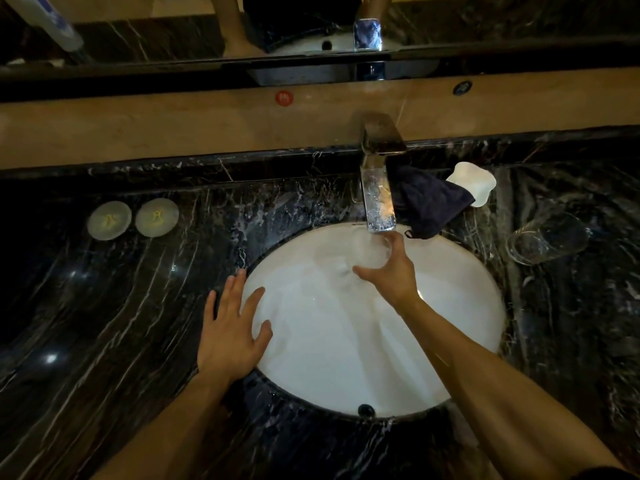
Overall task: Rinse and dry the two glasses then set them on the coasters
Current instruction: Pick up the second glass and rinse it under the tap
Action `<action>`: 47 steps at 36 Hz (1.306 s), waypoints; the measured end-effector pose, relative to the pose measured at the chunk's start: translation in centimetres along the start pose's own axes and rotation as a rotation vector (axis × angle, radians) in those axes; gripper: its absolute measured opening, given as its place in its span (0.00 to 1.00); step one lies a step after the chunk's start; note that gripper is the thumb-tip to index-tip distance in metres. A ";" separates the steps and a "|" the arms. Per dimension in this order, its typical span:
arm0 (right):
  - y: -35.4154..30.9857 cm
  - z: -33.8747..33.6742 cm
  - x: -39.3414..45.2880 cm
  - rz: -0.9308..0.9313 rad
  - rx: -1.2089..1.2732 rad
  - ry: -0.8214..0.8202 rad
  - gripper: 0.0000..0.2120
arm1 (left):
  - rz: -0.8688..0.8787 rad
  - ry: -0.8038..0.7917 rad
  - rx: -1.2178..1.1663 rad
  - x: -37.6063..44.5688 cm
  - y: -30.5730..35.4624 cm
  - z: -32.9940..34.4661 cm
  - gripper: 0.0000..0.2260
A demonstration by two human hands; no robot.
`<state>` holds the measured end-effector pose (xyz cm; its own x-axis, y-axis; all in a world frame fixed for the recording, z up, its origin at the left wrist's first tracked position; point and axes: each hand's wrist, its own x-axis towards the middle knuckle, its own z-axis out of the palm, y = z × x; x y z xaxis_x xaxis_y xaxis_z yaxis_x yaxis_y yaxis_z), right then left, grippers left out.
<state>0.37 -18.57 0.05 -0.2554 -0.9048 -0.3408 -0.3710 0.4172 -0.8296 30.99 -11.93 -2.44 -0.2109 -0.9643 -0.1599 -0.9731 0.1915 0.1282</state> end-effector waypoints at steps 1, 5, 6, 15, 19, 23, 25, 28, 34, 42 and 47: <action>0.0 -0.1 0.1 0.008 0.003 -0.002 0.41 | -0.002 -0.003 0.001 0.0 0.0 0.0 0.29; -0.2 -0.1 0.1 -0.009 -0.032 -0.061 0.41 | -0.003 -0.011 0.007 0.1 0.0 0.0 0.29; -0.2 0.0 0.1 -0.020 -0.035 -0.057 0.41 | -0.001 -0.007 0.001 0.1 -0.1 0.0 0.29; 0.4 -0.1 -0.1 -0.014 -0.012 -0.040 0.40 | -0.001 -0.008 -0.003 0.0 0.1 -0.4 0.29; 0.8 0.1 0.1 0.011 0.029 0.033 0.41 | 0.004 0.002 -0.012 0.1 0.2 -0.5 0.29; 0.5 -0.3 0.0 0.022 0.005 -0.050 0.41 | 0.009 0.001 -0.005 0.1 0.2 -0.4 0.29; 0.3 -0.2 0.0 0.013 0.014 -0.027 0.40 | 0.009 0.008 -0.002 0.1 0.2 -0.4 0.29; 0.1 -0.2 0.2 0.021 0.013 0.035 0.39 | 0.009 0.005 -0.006 0.1 0.2 -0.4 0.29; -0.1 -0.8 0.3 0.096 0.088 -0.044 0.38 | 0.000 0.000 0.002 0.1 0.1 -0.3 0.29; -0.8 -0.2 -0.1 0.646 0.613 -0.238 0.32 | 0.007 -0.006 0.001 0.1 0.1 -0.3 0.29; -1.2 0.4 -0.8 0.905 0.926 -0.383 0.29 | 0.000 -0.010 -0.005 0.1 0.0 -0.2 0.29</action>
<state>1.41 -18.38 1.13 0.2318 -0.3755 -0.8974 0.5665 0.8020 -0.1893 31.03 -12.06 -2.29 -0.2116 -0.9625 -0.1699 -0.9726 0.1903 0.1334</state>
